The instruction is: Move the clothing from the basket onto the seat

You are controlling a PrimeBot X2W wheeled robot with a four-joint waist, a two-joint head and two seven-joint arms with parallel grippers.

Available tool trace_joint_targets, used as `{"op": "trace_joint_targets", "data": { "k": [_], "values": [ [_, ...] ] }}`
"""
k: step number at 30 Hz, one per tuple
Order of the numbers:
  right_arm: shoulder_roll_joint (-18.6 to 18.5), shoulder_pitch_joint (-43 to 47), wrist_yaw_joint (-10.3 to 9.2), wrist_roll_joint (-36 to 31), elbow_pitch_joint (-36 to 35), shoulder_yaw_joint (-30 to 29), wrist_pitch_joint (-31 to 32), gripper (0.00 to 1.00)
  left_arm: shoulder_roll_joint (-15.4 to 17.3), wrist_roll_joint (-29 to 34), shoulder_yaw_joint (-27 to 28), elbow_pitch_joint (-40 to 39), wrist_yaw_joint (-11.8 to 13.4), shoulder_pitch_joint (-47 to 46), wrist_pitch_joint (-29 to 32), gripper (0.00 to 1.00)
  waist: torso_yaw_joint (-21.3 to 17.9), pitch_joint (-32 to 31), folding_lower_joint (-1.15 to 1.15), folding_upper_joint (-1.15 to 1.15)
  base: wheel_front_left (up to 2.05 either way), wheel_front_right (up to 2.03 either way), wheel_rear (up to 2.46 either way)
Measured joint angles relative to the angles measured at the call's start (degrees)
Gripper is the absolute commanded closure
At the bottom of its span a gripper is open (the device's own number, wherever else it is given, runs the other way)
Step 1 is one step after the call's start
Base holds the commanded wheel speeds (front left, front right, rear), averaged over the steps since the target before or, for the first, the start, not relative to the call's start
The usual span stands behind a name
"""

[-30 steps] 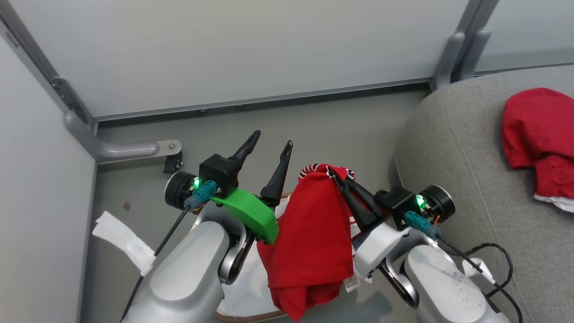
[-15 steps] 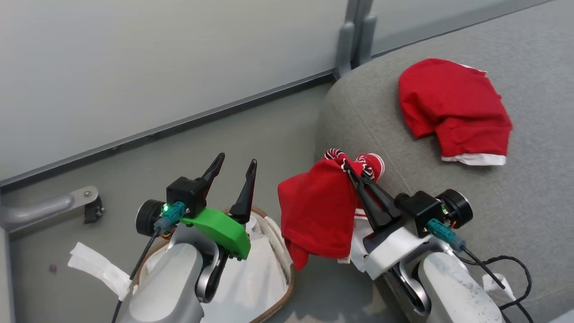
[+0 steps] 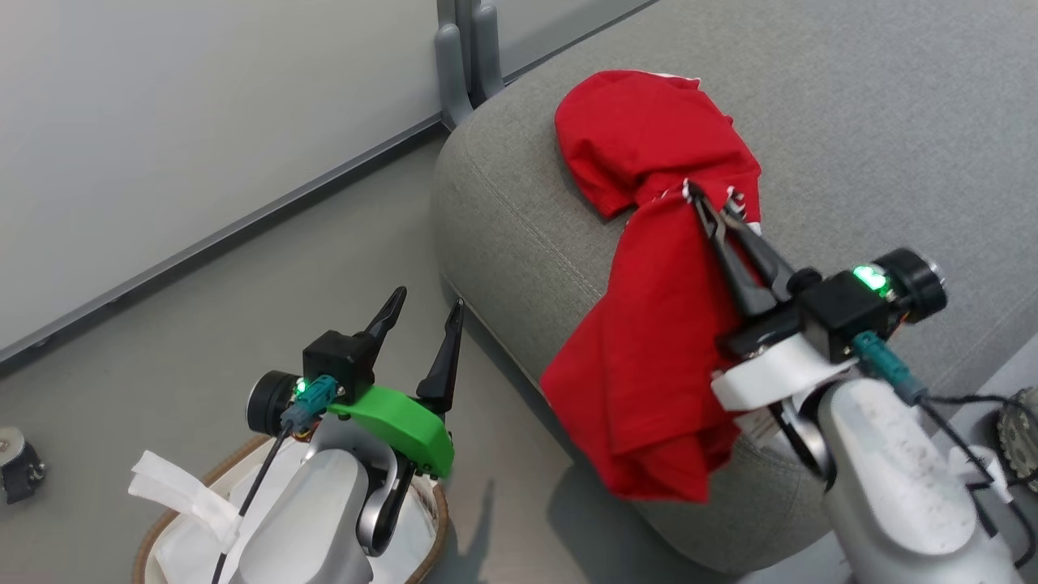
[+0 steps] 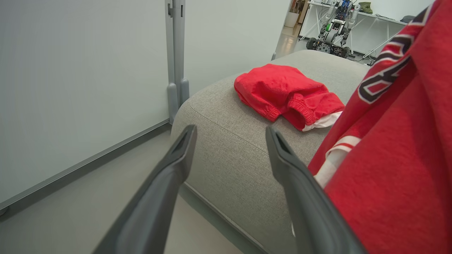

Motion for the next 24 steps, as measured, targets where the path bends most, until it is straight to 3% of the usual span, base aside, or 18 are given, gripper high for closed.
{"op": "trace_joint_targets", "data": {
  "k": [7, 15, 20, 24],
  "values": [
    [-7.71, -15.41, 0.01, -1.91, -0.07, -1.96, -0.01, 1.00, 0.55, 1.11, -0.11, 0.32, -0.46, -0.74, 0.00, 0.00, -1.05, 3.55, 0.00, 0.00, 0.00, 0.00, 0.00],
    [-15.36, -35.01, 0.01, -5.93, 8.28, -4.71, -0.02, 1.00, 2.05, 2.27, -1.24, -0.76, -0.65, -3.00, 0.01, 0.00, -0.36, 8.09, 0.00, 0.00, 0.00, 0.00, 0.00],
    [-17.69, -41.28, 0.01, -9.23, 14.34, -6.43, -0.01, 1.00, 3.00, 2.30, -3.47, -1.14, -0.68, -5.27, 0.01, 0.00, 1.38, 11.33, 0.00, 0.00, 0.00, 0.00, 0.00],
    [-17.40, -42.24, 0.01, -11.14, 19.07, -10.62, -0.01, 1.00, 4.37, 2.18, -5.66, -2.30, -0.68, -7.81, 0.01, 0.00, 3.01, 14.48, 0.00, 0.00, 0.00, 0.00, 0.00]
  ]
}}
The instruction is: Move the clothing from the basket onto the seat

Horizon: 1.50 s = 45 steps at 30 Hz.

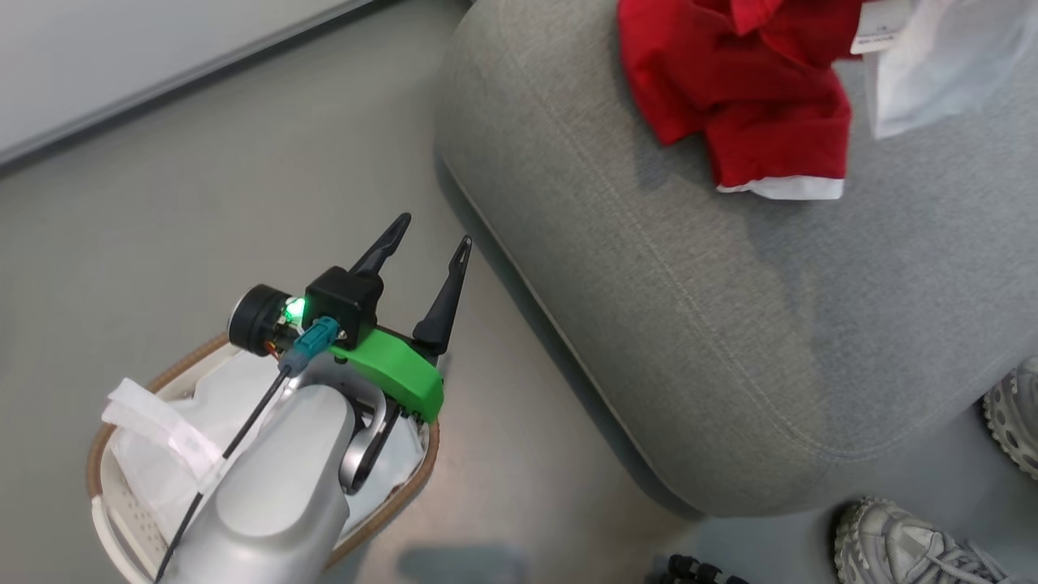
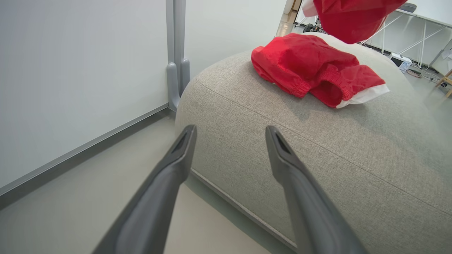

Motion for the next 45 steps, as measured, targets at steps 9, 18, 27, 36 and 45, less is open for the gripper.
{"op": "trace_joint_targets", "data": {
  "k": [9, 18, 27, 36, 45],
  "values": [
    [5.37, 10.95, 0.00, -5.79, 9.56, -13.11, 0.00, 1.00, 2.87, -1.70, -2.88, -2.12, -0.01, -3.49, 0.46, 0.00, 3.44, 7.22, 0.00, 0.00, 0.00, 0.00, 0.00],
    [11.15, 20.85, 0.00, -6.86, 10.77, -24.05, 0.00, 0.54, 3.37, -2.89, -4.13, -2.25, -0.01, -3.71, 0.45, 0.00, 6.35, 9.03, 0.00, 0.00, 0.00, 0.00, 0.00],
    [12.52, 28.26, 0.00, -5.64, 6.78, -22.50, 0.00, 0.00, 0.58, -4.21, -3.82, -0.21, -0.01, -1.15, 0.12, 0.00, 6.68, 3.58, 0.00, 0.00, 0.00, 0.00, 0.00],
    [12.35, 34.44, 0.00, 0.27, 0.60, -12.69, 0.00, 0.00, -2.56, -3.87, 0.70, -0.27, 0.00, 5.11, 0.02, 0.00, 6.99, -5.00, 0.00, 0.00, 0.00, 0.00, 0.00],
    [14.22, 37.83, -0.01, 6.46, -0.48, -7.45, 0.00, 0.00, -3.89, -2.09, 6.38, 0.35, 0.20, 10.84, 0.02, 0.00, 10.65, -10.58, 0.00, 0.00, 0.00, 0.00, 0.00]
  ]
}}
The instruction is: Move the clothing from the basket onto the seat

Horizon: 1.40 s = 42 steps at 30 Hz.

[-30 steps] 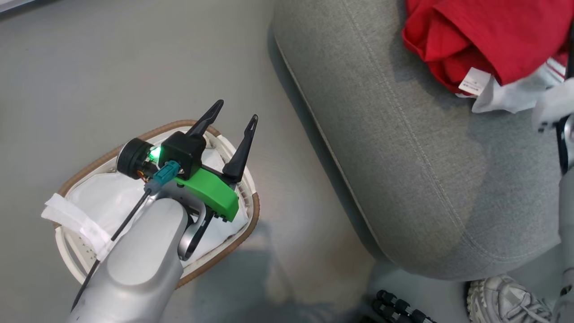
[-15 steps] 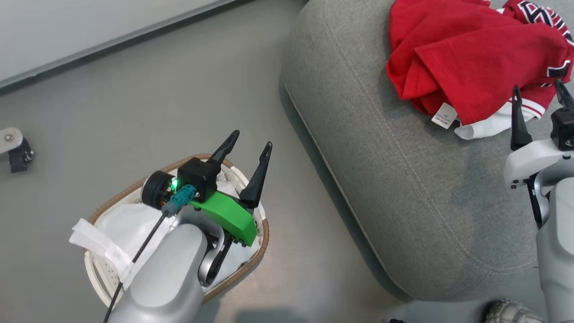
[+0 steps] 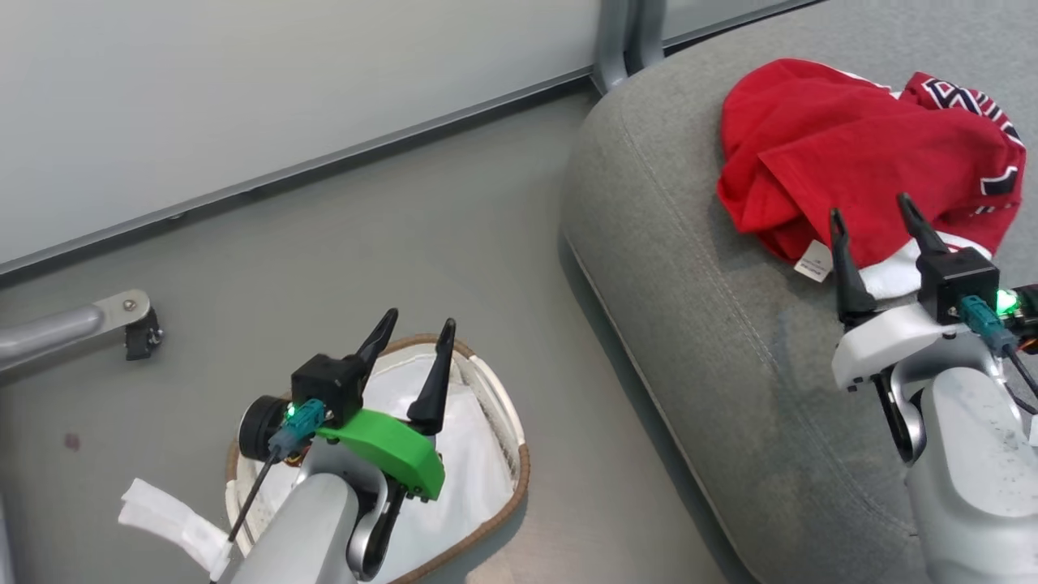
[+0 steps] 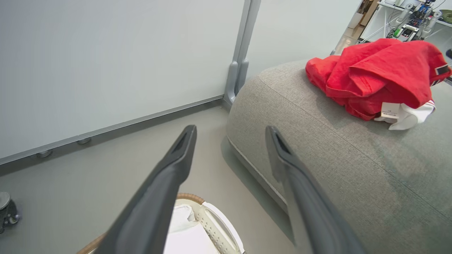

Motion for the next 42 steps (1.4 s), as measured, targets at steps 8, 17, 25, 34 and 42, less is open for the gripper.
{"op": "trace_joint_targets", "data": {
  "k": [8, 17, 25, 34, 42],
  "values": [
    [3.54, 2.29, 0.00, 2.27, -0.91, 1.89, 0.00, 0.00, -0.14, 1.88, 7.32, 0.55, 0.09, 3.29, 0.00, 0.00, 5.93, -1.94, 0.00, 0.00, 0.00, 0.00, 0.00],
    [5.04, 4.21, 0.00, 3.02, 0.01, 3.66, 0.00, 0.00, -0.19, 4.42, 16.25, 1.21, 0.63, 6.64, 0.00, 0.00, 12.05, -3.82, 0.00, 0.00, 0.00, 0.00, 0.00],
    [5.13, 6.64, 0.00, 5.99, 0.73, 5.73, 0.00, 0.00, -0.43, 6.86, 23.35, 1.55, 1.22, 10.57, 0.00, 0.00, 15.00, -5.99, 0.00, 0.00, 0.00, 0.00, 0.00],
    [5.14, 10.11, 0.00, 7.10, 1.05, 6.32, 0.00, 0.00, -1.35, 7.84, 28.52, 0.75, 0.56, 15.53, 0.00, 0.00, 16.47, -8.34, 0.00, 0.00, 0.00, 0.00, 0.00],
    [5.38, 12.83, 0.01, 7.79, 2.04, 6.20, 0.01, 1.00, -1.91, 7.54, 29.58, 2.37, 0.05, 17.86, 0.01, 1.00, 16.89, -9.73, 0.00, 0.00, 0.00, 0.00, 0.00]
  ]
}}
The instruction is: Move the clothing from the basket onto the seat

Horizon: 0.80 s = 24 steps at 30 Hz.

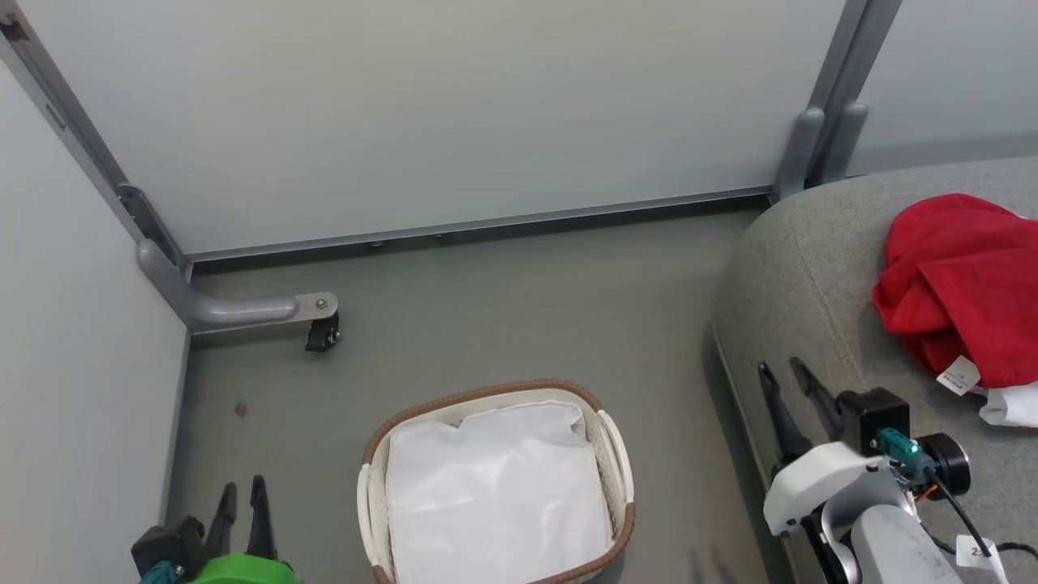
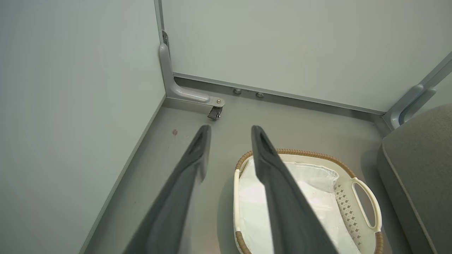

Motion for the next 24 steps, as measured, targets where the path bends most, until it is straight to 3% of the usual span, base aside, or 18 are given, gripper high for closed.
{"op": "trace_joint_targets", "data": {
  "k": [5, 24],
  "values": [
    [0.45, 2.07, 0.00, 1.26, 2.16, -0.19, 0.91, 1.00, -0.56, -1.12, 0.08, 1.72, -0.01, 0.19, 0.66, 1.00, -0.01, -0.03, 0.00, 0.00, 0.00, 0.00, 0.00],
    [0.38, 3.30, -0.01, 23.50, -1.78, -1.88, 6.03, 1.00, -0.56, -20.05, 0.63, -3.21, -0.01, 0.18, 5.97, 1.00, -0.20, -0.20, 0.00, 0.00, 0.00, 0.00, 0.00]
  ]
}}
